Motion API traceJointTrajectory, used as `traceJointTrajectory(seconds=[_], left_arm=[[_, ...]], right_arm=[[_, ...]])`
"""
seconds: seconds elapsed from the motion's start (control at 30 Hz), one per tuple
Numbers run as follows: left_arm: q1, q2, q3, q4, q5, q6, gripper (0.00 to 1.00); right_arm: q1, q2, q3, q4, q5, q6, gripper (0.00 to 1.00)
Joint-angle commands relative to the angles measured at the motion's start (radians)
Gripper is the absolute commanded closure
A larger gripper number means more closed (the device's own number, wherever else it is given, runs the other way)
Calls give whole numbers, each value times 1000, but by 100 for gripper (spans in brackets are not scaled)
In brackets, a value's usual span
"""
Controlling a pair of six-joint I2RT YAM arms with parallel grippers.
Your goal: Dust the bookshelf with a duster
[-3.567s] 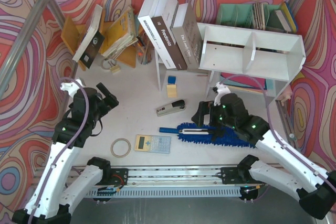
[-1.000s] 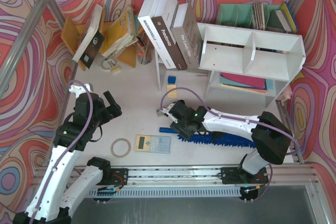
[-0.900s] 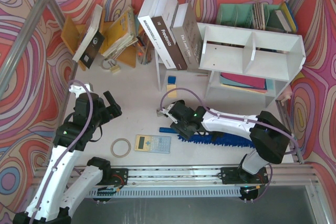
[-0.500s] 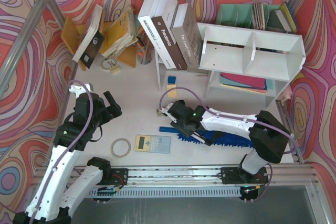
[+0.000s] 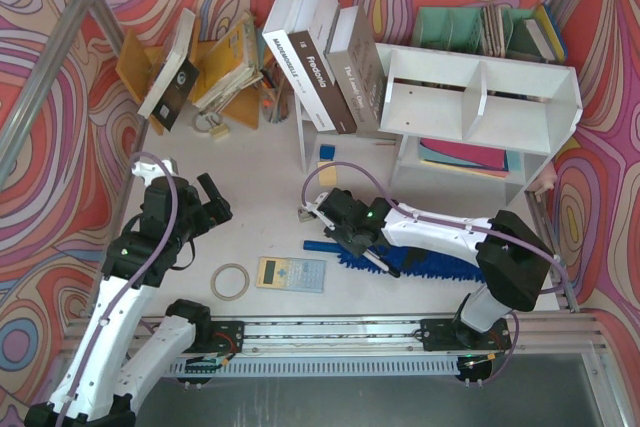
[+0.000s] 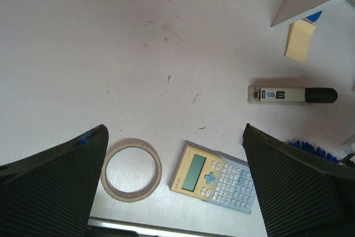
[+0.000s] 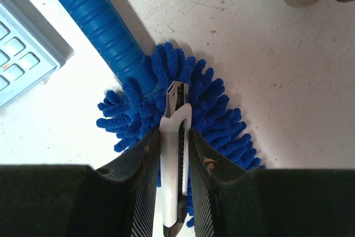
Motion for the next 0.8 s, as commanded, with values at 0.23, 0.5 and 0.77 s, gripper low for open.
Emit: traceJointTrajectory(seconds=[0.23, 0.5, 0.77], left_arm=[[0, 7, -15, -11, -16, -8, 2], [-1, 3, -13, -12, -24, -9, 2], [-1, -8, -13, -17, -35, -12, 2]], right_arm=[[-2, -8, 38, -49, 29, -13, 80], [0, -11, 73, -72, 49, -23, 86], [18, -15, 109, -96, 72, -30, 88]])
